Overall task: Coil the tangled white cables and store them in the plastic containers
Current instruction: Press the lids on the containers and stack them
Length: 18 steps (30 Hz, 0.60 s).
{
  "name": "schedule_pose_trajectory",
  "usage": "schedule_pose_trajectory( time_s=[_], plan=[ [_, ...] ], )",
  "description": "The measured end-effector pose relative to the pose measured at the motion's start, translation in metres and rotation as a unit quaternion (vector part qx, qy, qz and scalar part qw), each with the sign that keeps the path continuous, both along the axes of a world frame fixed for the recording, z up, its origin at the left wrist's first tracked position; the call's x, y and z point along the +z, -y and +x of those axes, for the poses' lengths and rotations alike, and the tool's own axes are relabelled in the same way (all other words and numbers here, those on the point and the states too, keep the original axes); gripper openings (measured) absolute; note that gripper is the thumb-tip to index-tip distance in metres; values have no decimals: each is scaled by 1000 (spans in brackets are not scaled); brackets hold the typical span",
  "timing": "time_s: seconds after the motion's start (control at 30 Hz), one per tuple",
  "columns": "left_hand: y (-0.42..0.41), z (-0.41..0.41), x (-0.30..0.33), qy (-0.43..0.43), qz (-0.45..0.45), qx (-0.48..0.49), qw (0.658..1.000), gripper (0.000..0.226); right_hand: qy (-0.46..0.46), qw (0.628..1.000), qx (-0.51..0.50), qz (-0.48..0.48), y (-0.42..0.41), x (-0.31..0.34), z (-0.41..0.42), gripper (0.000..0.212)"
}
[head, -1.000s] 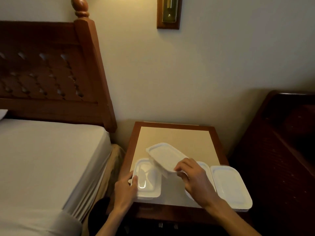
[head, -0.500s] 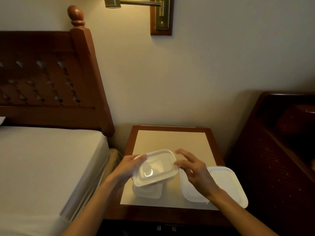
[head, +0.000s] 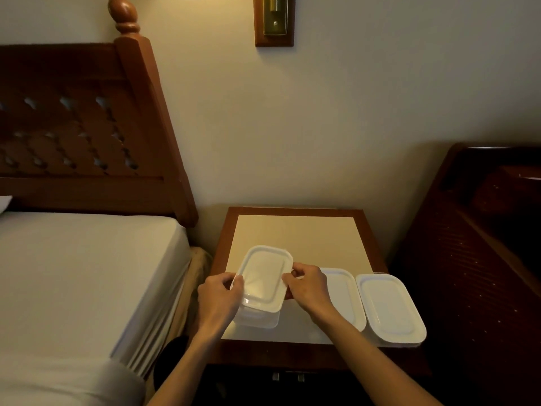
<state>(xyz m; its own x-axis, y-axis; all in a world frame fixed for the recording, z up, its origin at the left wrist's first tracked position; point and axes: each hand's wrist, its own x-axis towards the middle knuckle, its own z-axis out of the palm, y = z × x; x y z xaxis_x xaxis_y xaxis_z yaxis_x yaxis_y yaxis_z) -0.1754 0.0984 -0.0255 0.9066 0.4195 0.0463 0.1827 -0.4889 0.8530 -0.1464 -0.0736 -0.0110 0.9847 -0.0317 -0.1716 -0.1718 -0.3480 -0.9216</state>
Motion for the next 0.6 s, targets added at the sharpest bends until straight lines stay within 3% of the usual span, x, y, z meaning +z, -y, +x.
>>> schedule_pose_trajectory(
  time_s=[0.33, 0.43, 0.5, 0.6],
  plan=[
    [-3, -16, -20, 3, 40, 41, 998, 14, -7, 998, 37, -56, -10, -14, -3, 21],
    [-8, -10, -29, -46, -65, 17, 997, 29, -72, 994, 49, -61, -14, -16, -11, 36],
    [-4, -8, -30, -76, -154, -30, 985, 29, -103, 990, 72, -58, -17, -20, -16, 33],
    [7, -5, -31, -68, -145, -35, 986, 35, -98, 991, 69, -54, -18, -19, -12, 33]
  ],
)
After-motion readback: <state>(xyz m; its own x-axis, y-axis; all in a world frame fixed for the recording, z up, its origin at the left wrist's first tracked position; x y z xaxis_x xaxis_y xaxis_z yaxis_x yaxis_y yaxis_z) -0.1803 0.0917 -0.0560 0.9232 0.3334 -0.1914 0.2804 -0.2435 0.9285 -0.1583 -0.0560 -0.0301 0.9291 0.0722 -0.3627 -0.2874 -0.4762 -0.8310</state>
